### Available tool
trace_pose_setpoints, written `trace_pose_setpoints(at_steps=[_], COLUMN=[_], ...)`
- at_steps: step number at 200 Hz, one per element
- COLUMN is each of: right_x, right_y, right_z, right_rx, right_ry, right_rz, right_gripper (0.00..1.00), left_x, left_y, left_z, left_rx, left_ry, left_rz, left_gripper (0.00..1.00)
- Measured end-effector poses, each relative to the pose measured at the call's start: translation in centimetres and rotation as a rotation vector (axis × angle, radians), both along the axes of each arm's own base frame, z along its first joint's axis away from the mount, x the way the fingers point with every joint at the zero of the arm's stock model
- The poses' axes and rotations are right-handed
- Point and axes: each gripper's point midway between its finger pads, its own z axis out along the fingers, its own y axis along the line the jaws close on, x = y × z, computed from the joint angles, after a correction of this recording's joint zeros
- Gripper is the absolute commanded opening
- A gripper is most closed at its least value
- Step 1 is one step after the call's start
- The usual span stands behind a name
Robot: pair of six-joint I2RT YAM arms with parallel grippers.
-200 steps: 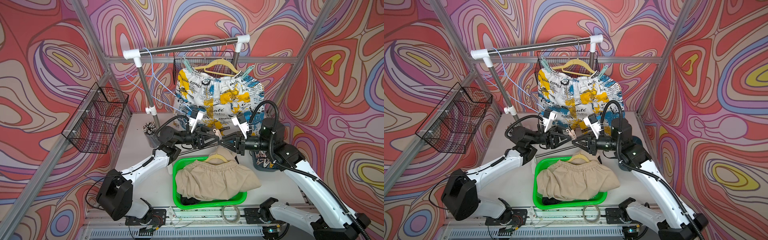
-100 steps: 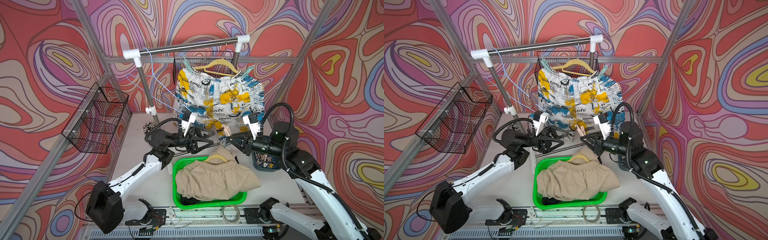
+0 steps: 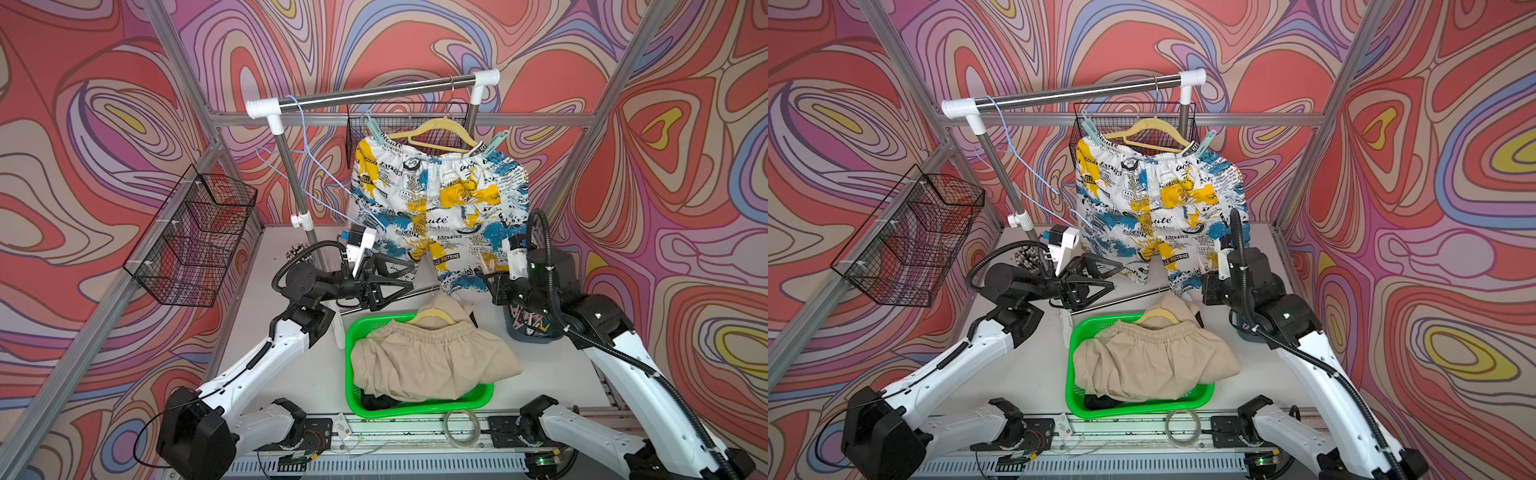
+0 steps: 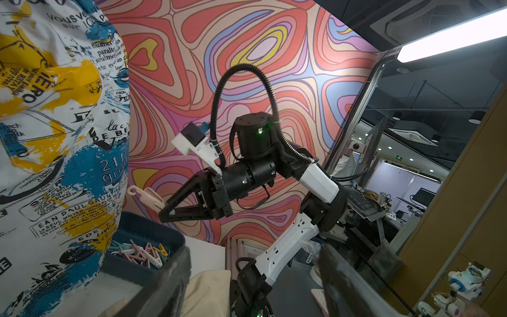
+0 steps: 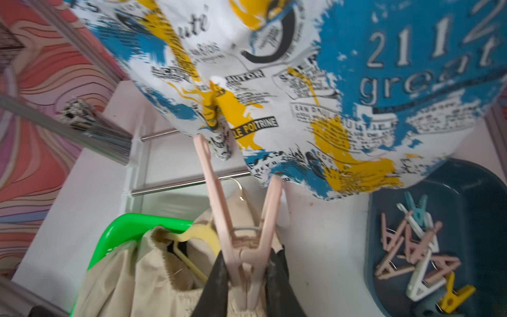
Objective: Remove the clothespins securing shorts to the hanger
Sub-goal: Place the clothespin in the storage box.
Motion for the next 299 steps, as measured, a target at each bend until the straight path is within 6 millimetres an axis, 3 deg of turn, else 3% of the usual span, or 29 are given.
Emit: trace_pose_setpoints(at_steps=[42, 75, 110, 143, 157, 182, 194, 213, 259, 280, 299], right_x=[1.0, 0.6, 0.0, 0.9, 1.3, 2.0, 2.5, 3.0, 3.0, 3.5, 4.0], right_y=[-8.4, -13.1, -15.4, -16.4, -16.5, -16.6, -16.7, -17.0, -17.2, -16.1, -14.6], right_z=[-8.4, -13.9, -19.5, -22.1, -23.0, -23.2, -22.8, -22.2, -20.3, -16.9, -12.1], right_rx=[-0.038, 0.002, 0.052, 0.066, 0.072, 0.084, 0.085, 0.081, 0.079, 0.126, 0.184], right_ry=[0.213, 0.346, 0.47, 0.52, 0.534, 0.533, 0.516, 0.494, 0.446, 0.353, 0.229], right_rz=[-0.295, -0.45, -0.529, -0.557, -0.561, -0.57, -0.571, -0.58, -0.587, -0.53, -0.446], right_gripper=[0.0, 0.0, 0.0, 0.0, 0.09, 0.32, 0.5, 0.54, 0.54, 0.53, 0.52], left_x=[-0.4, -0.7, -1.1, -1.1, -1.0, -0.8, -0.7, -0.6, -0.4, 0.1, 0.4], left_y=[0.5, 0.7, 0.9, 0.9, 0.9, 0.9, 0.9, 0.9, 0.8, 0.7, 0.6], left_z=[-1.0, -1.7, -1.9, -2.5, -2.8, -3.0, -3.1, -3.2, -3.6, -4.4, -4.8], left_rx=[0.014, 0.028, 0.029, 0.035, 0.039, 0.045, 0.048, 0.05, 0.065, 0.091, 0.111], left_ry=[0.011, 0.02, 0.009, 0.017, 0.024, 0.026, 0.028, 0.029, 0.035, 0.058, 0.073], left_rz=[0.01, 0.015, 0.019, 0.023, 0.025, 0.036, 0.039, 0.044, 0.053, 0.066, 0.078], left_gripper=[0.76, 0.75, 0.75, 0.75, 0.75, 0.75, 0.75, 0.75, 0.75, 0.75, 0.75])
